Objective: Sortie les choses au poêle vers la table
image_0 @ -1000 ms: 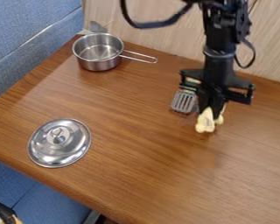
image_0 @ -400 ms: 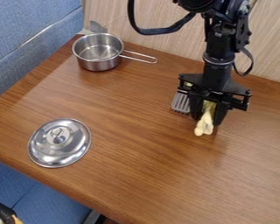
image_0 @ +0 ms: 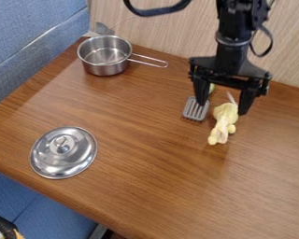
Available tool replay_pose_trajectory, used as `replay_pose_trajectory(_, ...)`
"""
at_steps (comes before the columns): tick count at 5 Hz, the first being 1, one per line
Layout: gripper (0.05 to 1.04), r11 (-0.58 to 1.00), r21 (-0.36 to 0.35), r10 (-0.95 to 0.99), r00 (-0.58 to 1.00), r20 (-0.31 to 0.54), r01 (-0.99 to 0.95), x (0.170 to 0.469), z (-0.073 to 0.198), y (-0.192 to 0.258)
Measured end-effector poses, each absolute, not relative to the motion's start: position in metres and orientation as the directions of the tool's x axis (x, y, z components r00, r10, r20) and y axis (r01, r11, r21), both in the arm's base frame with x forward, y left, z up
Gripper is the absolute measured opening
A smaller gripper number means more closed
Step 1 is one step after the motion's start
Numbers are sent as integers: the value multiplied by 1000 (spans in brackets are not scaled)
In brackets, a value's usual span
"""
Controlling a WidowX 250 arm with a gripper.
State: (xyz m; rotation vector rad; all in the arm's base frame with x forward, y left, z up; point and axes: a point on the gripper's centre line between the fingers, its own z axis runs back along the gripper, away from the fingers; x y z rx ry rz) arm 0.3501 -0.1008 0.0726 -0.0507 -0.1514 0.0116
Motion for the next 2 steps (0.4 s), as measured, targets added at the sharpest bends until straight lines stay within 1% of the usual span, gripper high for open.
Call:
replay_pose_trajectory(1, 1004, 996, -81, 44, 978, 205, -27, 353, 100, -89)
replay_pose_trajectory(2, 999, 996, -84, 50, 977, 207, -33, 354, 102, -86)
